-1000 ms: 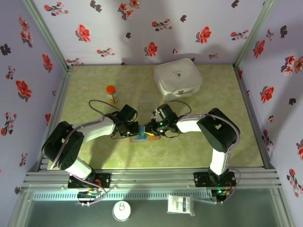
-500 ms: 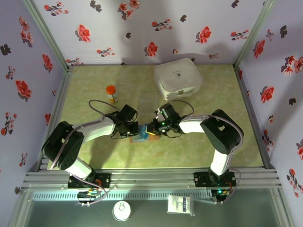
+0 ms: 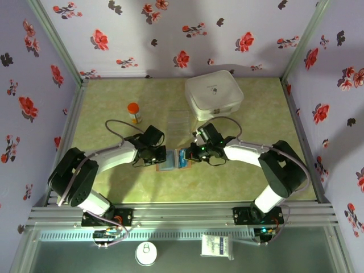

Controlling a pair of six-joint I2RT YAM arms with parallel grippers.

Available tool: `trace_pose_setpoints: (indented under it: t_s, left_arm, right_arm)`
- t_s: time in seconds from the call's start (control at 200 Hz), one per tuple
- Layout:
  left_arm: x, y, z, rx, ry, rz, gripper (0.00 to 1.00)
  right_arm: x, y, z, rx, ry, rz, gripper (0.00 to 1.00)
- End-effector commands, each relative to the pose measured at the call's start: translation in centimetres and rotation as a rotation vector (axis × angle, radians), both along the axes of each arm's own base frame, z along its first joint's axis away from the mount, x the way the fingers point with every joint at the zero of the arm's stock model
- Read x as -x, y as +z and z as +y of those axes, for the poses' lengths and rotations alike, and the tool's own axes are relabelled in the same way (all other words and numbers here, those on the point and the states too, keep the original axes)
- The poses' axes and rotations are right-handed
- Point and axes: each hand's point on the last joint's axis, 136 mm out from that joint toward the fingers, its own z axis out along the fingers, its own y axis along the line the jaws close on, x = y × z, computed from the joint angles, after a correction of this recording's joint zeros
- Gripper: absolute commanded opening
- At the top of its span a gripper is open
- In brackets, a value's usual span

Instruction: Take the credit cards out of the card holder

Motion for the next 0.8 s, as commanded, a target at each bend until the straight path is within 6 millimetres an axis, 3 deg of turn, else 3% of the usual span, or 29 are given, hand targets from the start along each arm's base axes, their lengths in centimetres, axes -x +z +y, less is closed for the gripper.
trace_pose_setpoints:
  t_s: [0.0, 0.295, 0.445, 0.595, 0.795]
  left_arm:
    - [-0.4, 2.0, 0.2, 0.021, 0.015, -0.042, 0.00]
    - [-1.3, 4.9, 2.5, 0.061, 0.082, -0.103, 0.04]
    - [-1.4, 5.4, 4.0, 0.071, 0.120, -0.111, 0.05]
    - [-1.0, 5.4, 5.1, 0.081, 0.143, -0.100, 0.05]
    - [-0.4, 5.5, 6.6, 0.087, 0.181, -0.101, 0.06]
  right_arm:
    - [-0.6, 1.4, -1.7, 0.118, 0.051, -0.091, 0.05]
    - [-3.5, 5.5, -4.1, 0.377, 0.340, -0.436, 0.02]
    - [-4.2, 6.8, -3.4, 0.432, 0.620, -0.571, 0.00]
    - [-5.3, 7.4, -3.3, 0.511, 0.907, -0.690, 0.00]
    - [-7.6, 6.8, -2.9, 0.601, 1.152, -0.692, 0.00]
